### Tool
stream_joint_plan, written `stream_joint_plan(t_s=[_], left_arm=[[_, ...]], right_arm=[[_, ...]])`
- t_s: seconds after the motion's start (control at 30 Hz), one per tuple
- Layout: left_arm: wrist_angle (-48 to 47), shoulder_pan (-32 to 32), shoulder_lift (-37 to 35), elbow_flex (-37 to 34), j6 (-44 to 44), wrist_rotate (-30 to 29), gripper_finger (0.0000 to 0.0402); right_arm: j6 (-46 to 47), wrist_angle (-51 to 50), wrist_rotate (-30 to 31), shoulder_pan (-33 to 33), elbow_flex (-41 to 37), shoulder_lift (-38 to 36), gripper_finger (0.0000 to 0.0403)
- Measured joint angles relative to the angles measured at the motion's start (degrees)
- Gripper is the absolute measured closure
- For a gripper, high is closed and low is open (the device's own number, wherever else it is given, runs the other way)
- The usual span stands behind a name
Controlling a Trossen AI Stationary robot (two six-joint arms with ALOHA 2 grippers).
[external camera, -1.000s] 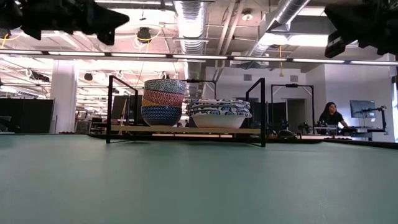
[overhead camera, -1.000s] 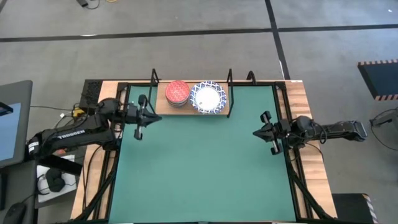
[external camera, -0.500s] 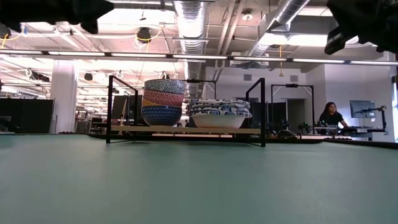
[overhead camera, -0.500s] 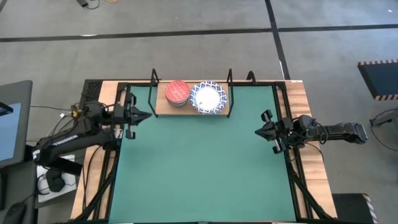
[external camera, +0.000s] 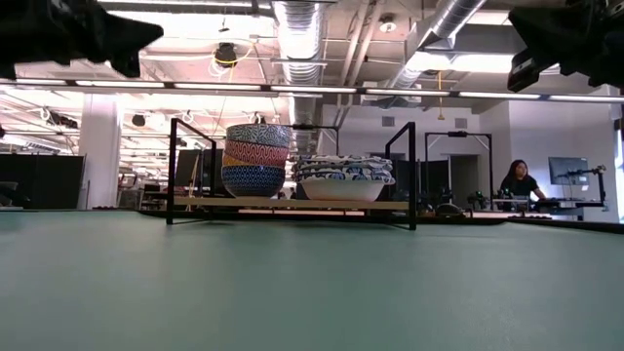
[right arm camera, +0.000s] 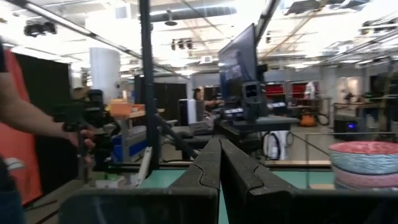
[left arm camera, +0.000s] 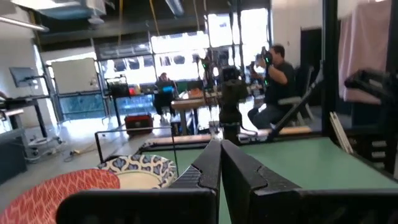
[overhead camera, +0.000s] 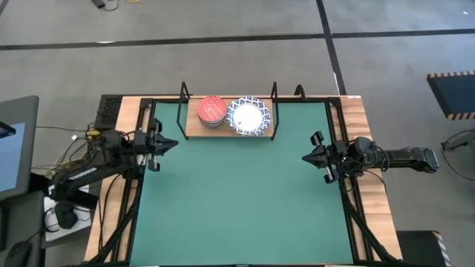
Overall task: Place and stack bowls onto a shelf
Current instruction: Return to Home Position
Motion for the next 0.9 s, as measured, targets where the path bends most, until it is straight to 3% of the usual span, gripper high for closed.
stream_joint_plan(t_s=[0.17, 0.47, 0.63, 0.9], left_arm=[[4.4, 0.0, -4.5, -5.4, -2.6, -1.2, 0.0401], [1.6, 0.0, -4.2, -5.7, -1.7, 1.0, 0.0401], [6.1, 0.0, -4.2, -9.8, -5.5, 1.7, 0.0401], [7.8, 0.0, -4.3, -9.8, -4.6, 1.0, 0.0401]], right_arm=[[1.9, -0.6, -2.7, 0.0, 0.0, 0.0, 0.0377], [3.0, -10.7, -3.6, -0.1, 0.0, -4.1, 0.0377], [1.5, -16.9, -3.6, -0.1, 0.1, -8.0, 0.0376], [0.7, -22.0, -3.7, -0.1, 0.1, -11.0, 0.0376]])
